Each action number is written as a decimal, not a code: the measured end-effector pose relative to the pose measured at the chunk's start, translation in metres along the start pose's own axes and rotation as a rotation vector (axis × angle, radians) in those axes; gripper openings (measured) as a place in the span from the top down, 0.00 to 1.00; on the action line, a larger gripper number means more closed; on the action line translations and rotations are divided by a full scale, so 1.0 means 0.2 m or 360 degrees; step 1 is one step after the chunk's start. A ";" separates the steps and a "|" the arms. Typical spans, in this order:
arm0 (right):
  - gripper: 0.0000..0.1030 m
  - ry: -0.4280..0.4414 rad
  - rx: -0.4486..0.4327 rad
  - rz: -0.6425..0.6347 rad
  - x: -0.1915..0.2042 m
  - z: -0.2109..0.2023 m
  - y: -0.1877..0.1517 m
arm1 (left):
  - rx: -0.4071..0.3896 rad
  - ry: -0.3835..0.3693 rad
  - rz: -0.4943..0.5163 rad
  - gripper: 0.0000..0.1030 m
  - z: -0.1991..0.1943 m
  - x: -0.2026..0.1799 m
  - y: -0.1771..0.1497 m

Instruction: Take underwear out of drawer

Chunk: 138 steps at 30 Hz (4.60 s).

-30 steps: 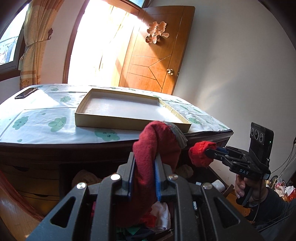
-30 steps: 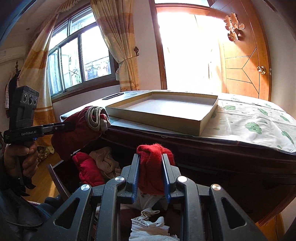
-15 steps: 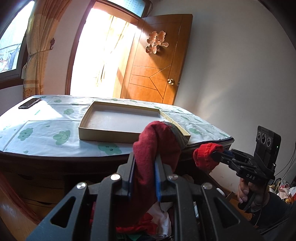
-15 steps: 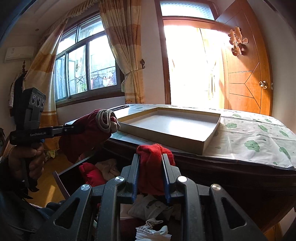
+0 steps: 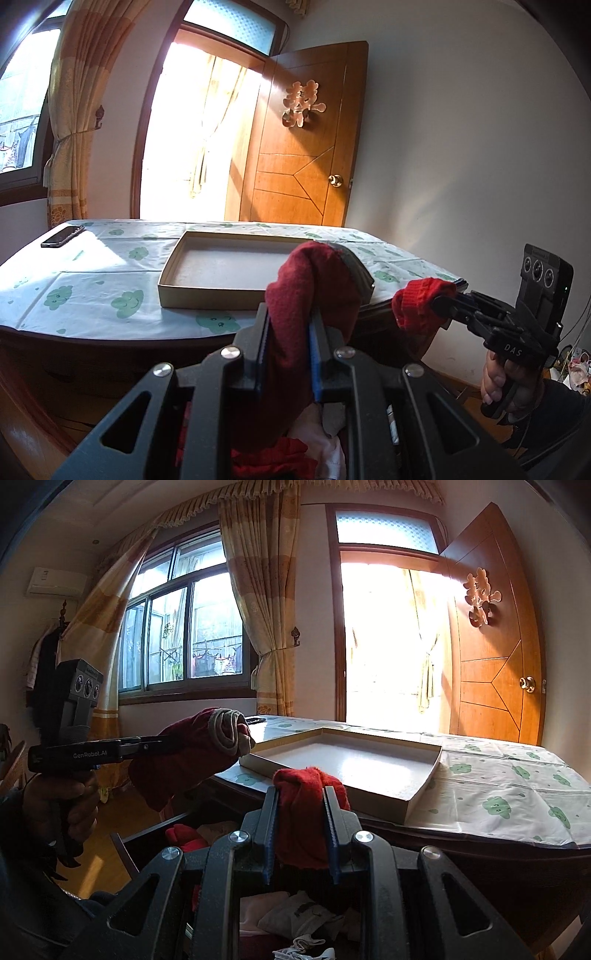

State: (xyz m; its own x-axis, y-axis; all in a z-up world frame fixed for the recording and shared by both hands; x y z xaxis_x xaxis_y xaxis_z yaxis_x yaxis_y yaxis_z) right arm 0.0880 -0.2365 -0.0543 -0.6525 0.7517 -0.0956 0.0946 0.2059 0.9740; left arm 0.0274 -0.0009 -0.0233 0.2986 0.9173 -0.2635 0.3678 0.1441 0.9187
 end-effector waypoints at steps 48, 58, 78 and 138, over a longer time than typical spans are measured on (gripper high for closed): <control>0.76 -0.0003 -0.0041 -0.0095 -0.02 0.09 0.15 | -0.0049 0.0046 0.0017 0.85 0.10 0.05 0.18; 0.76 -0.0022 0.0012 -0.0054 -0.12 0.18 0.19 | -0.0006 0.0065 0.0018 0.85 0.19 0.08 0.23; 0.76 -0.0063 0.0114 -0.0061 -0.29 0.40 0.26 | 0.0117 0.0119 0.0058 0.85 0.47 0.13 0.33; 0.76 -0.0268 0.0844 0.0022 -0.87 1.40 0.29 | 0.0672 0.0377 -0.0419 0.85 1.46 0.57 0.66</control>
State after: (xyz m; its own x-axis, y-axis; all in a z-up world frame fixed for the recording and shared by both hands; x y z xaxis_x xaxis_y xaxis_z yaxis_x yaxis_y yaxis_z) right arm 0.4173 -0.1803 -0.0380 -0.5233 0.8375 -0.1576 0.4962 0.4498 0.7426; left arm 0.3680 0.0141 -0.0173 -0.0397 0.9357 -0.3504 0.7392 0.2635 0.6198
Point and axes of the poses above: each gripper's, at about its wrist camera, not at the fingertips, and z roughly the way its jaws point, x to its left, y to its top, the point moved 4 cm from there along z, roughly the way its jaws point, and after that the axes turned 6 degrees about -z, right-handed, at the moved point
